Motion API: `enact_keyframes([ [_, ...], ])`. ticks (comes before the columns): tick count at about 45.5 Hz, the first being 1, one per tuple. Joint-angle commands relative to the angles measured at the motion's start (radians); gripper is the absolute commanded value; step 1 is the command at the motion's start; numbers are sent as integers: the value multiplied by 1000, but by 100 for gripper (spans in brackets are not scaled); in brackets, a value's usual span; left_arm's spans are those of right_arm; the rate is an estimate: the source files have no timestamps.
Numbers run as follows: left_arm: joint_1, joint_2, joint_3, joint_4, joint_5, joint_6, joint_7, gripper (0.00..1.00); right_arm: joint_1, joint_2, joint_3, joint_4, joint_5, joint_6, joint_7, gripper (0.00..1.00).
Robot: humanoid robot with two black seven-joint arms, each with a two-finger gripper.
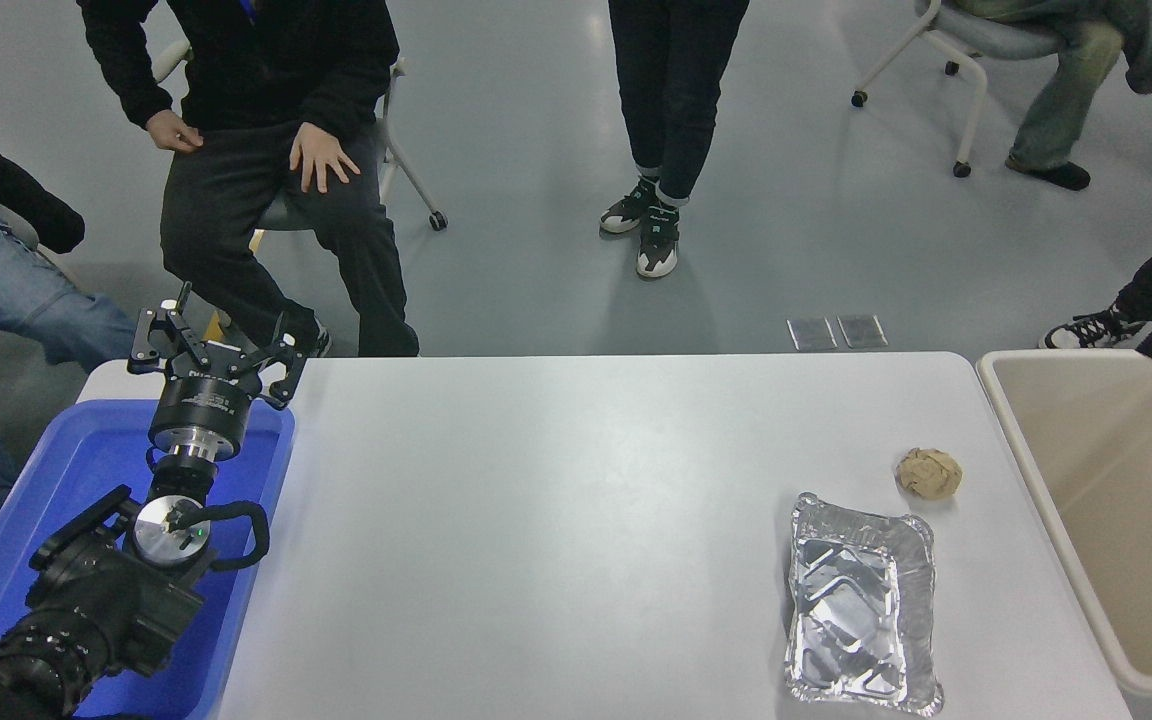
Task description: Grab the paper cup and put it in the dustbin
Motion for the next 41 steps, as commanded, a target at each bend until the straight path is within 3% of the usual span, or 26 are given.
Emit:
enact_keyframes([
  [1, 0, 0, 1, 0, 0, 0, 0, 99, 209, 145, -247, 50, 5, 277, 0, 100],
  [6, 0, 0, 0, 0, 0, 0, 0, 99, 207, 221, -259, 51, 5, 309, 0, 100],
  [14, 0, 0, 0, 0, 0, 0, 0, 99, 275, 254, -261, 51, 3, 507, 0, 100],
  [22, 0, 0, 0, 0, 0, 0, 0, 99, 360, 366, -261, 67, 3, 681, 0, 100],
  [41, 0, 0, 1, 0, 0, 0, 0, 99, 500, 395, -229, 108, 2, 681, 2, 100],
])
